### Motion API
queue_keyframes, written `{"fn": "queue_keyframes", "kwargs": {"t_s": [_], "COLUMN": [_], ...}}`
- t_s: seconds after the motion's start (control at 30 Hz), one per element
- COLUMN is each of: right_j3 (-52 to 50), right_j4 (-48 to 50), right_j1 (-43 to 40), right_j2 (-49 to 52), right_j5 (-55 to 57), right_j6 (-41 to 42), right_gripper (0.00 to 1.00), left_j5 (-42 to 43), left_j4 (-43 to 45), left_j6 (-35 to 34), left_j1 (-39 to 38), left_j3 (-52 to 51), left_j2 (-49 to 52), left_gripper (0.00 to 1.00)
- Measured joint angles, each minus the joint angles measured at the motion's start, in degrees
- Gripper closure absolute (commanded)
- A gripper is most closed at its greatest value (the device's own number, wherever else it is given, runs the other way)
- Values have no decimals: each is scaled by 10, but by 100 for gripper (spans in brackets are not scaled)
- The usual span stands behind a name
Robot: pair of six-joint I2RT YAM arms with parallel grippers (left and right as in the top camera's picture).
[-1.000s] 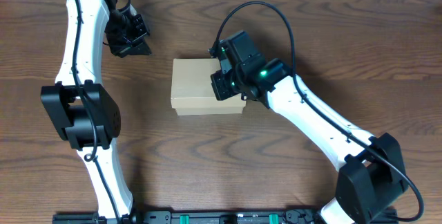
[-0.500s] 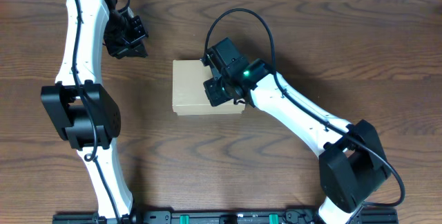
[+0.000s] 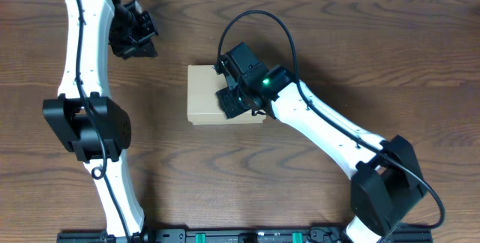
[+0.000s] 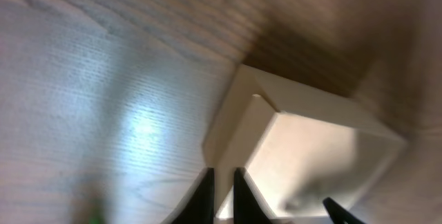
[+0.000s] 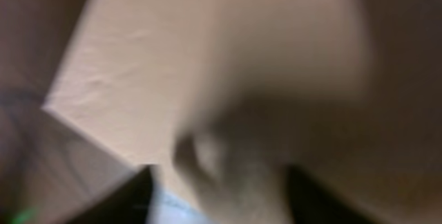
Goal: Pack container
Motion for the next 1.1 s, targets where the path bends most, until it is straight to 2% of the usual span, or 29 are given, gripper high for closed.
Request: {"fn": "queue_keyframes", "kwargs": {"t_s": [0.03,0.07,0.1,0.27,0.4,0.57,0.87,1.1], "right_j3": [7,15,24,70,85,85,73,-48], "right_j4": [-2,-3,-3,-1,-7,-66,-148,-147], "right_j1": [0,0,0,-10,-26,-61,-113,-133], "right_j2": [-4,-10,-16,-57,-92,-143,-304,-479], "right_j5": [-1,-3,-3,-3,2,6,9,9], "right_j6": [-2,-7,-10,-24,-31,-49,-121,-143], "right_gripper": [1,1,1,1,1,1,1,1], "left_j5": [0,0,0,10,35,59,38,6], "left_j4": [-11,-14,-15,-16,-16,-16,-15,-15], "left_j6": [-1,-1,-2,0,3,14,73,92], "left_j1": [0,0,0,0,0,0,0,-21], "left_j3": [20,36,54,124,130,130,130,89], "left_j2": [0,0,0,-1,-7,-35,-211,-354], "left_gripper": [39,15,4,4,4,5,5,4]}}
